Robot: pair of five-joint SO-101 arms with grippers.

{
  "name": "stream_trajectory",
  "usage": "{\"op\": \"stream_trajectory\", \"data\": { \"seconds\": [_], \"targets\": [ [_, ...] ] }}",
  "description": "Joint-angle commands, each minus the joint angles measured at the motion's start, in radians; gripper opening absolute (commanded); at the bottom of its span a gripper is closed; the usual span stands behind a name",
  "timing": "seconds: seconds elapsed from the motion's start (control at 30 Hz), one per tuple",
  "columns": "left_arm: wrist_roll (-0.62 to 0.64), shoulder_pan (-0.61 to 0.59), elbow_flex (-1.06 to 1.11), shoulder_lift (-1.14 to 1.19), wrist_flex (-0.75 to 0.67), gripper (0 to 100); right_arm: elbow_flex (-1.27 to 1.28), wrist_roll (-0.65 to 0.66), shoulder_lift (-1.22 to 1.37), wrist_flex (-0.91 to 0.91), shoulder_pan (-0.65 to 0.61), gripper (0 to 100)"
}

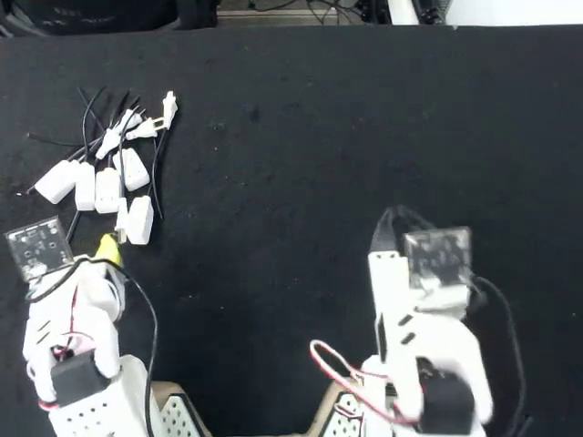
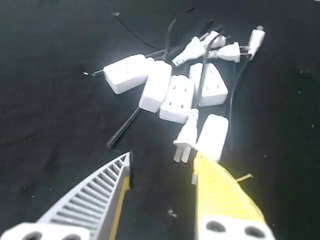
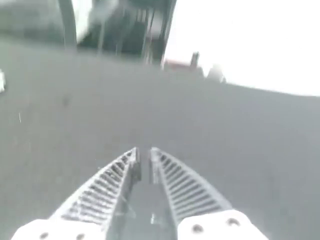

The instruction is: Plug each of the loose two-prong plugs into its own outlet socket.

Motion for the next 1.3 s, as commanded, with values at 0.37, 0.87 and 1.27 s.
{"op": "stream_trajectory", "data": {
  "seconds": [0.37,0.87,1.27],
  "targets": [
    [-0.051,0.025,-0.242,0.265,-0.112,21,-0.826,-0.112,0.453,0.233,-0.029,10.9],
    [0.025,0.176,-0.647,1.343,-0.166,21,-0.43,-0.31,1.118,-0.172,-0.54,10.9],
    [-0.066,0.186,-0.826,1.447,-0.087,21,-0.131,-0.31,1.167,-0.453,-0.562,10.9]
  ]
}}
